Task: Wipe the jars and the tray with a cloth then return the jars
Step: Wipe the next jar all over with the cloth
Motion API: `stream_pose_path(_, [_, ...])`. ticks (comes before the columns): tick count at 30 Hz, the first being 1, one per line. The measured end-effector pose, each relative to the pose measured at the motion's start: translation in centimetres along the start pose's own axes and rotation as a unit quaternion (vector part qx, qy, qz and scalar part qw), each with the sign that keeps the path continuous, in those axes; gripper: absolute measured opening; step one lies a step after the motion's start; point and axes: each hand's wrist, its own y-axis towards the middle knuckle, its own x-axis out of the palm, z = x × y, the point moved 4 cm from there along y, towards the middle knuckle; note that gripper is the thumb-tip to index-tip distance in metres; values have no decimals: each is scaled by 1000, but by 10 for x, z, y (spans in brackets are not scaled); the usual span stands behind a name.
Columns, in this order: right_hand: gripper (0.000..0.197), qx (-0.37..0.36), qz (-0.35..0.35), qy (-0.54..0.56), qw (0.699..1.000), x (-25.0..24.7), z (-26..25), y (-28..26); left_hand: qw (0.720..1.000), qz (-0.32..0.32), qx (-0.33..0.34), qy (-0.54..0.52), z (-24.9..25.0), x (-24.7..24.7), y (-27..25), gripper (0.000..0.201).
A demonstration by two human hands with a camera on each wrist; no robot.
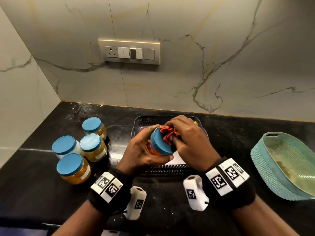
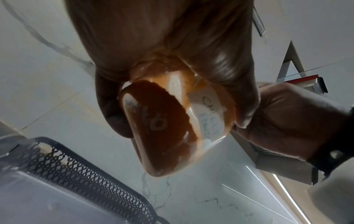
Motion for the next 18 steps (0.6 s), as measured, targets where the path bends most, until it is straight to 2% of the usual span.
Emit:
stream_pose_path(6, [38, -29, -33, 71, 997, 5, -19, -15, 999, -6, 16, 48, 9, -16, 8, 84])
stream_pose_path(10, [32, -13, -59, 4, 998, -1, 3, -27, 999, 0, 1, 53, 4, -14, 6, 83])
stream_pose_path(15, [25, 26, -8, 19, 999, -7, 18, -4, 997, -7, 15, 79, 17, 7, 11, 75])
stream_pose_path(18, [34, -1, -7, 75, 997, -12, 1, -3, 998, -3, 6, 62, 23, 7, 22, 71])
